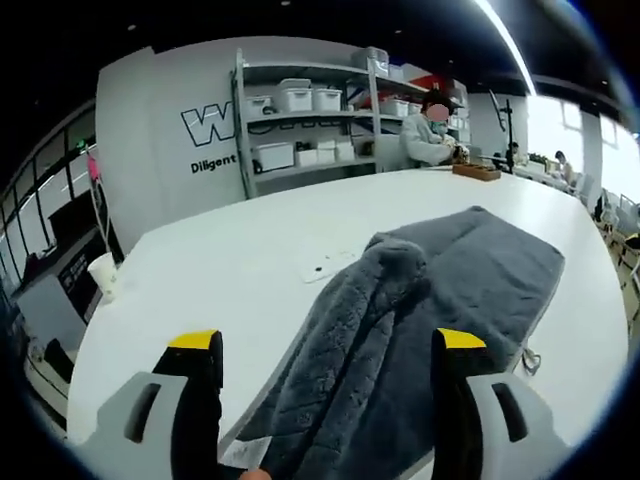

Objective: Open the folded towel by lifting each exposed corner and separating the folded layers until the towel lies flat within the target outline without major curled edges

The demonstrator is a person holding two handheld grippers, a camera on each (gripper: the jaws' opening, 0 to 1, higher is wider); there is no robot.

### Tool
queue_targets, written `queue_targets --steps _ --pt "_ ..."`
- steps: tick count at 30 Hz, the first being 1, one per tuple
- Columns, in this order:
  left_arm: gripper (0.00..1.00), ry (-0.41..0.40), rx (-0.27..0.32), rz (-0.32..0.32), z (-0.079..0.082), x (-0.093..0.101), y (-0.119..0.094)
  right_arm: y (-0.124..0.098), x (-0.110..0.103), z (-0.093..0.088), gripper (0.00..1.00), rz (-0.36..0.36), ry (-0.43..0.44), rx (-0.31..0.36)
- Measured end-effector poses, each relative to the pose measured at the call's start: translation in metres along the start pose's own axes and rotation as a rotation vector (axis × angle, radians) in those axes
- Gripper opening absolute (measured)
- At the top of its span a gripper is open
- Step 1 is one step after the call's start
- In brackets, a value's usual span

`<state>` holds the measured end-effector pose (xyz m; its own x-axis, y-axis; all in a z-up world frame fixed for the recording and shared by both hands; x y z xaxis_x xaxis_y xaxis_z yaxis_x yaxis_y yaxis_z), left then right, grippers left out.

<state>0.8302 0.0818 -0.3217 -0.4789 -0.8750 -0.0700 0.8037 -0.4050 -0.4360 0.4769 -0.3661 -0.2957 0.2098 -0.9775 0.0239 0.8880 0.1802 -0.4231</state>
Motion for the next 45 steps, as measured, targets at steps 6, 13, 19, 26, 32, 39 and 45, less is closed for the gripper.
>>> queue_targets --steps 6,13,19,26,32,39,45 --pt "0.82 0.014 -0.035 0.026 -0.008 -0.004 0.009 0.005 -0.003 -0.003 0.99 0.007 -0.005 -0.016" --pt "0.75 0.031 -0.053 0.055 -0.014 -0.009 0.018 0.005 -0.004 -0.003 0.99 0.011 -0.007 -0.020" --pt "0.63 0.033 -0.048 0.062 -0.015 -0.009 0.023 0.006 -0.001 -0.005 0.99 0.003 -0.001 -0.028" --pt "0.58 0.040 -0.077 0.080 -0.023 -0.008 0.026 0.007 -0.002 -0.005 0.99 0.010 -0.003 -0.029" --pt "0.44 0.036 -0.085 0.087 -0.025 -0.007 0.025 0.009 -0.001 -0.007 0.99 0.009 -0.002 -0.039" --pt "0.34 0.037 -0.090 0.089 -0.025 -0.006 0.025 0.009 0.000 -0.007 0.99 0.007 0.003 -0.037" --pt "0.27 0.056 -0.081 0.093 -0.022 -0.007 0.024 0.011 -0.003 -0.008 0.99 0.013 -0.003 -0.046"
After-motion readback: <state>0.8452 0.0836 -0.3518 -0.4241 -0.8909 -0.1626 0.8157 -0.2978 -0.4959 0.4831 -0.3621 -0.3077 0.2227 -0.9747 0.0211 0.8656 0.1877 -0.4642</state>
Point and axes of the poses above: the point that each gripper's makers call its tool centre point, and the gripper's own axes: y roughly forward along the fingers, x roughly to its right, z roughly out of its top, the point moved 6 cm from there along -y, roughly backward along the fingers
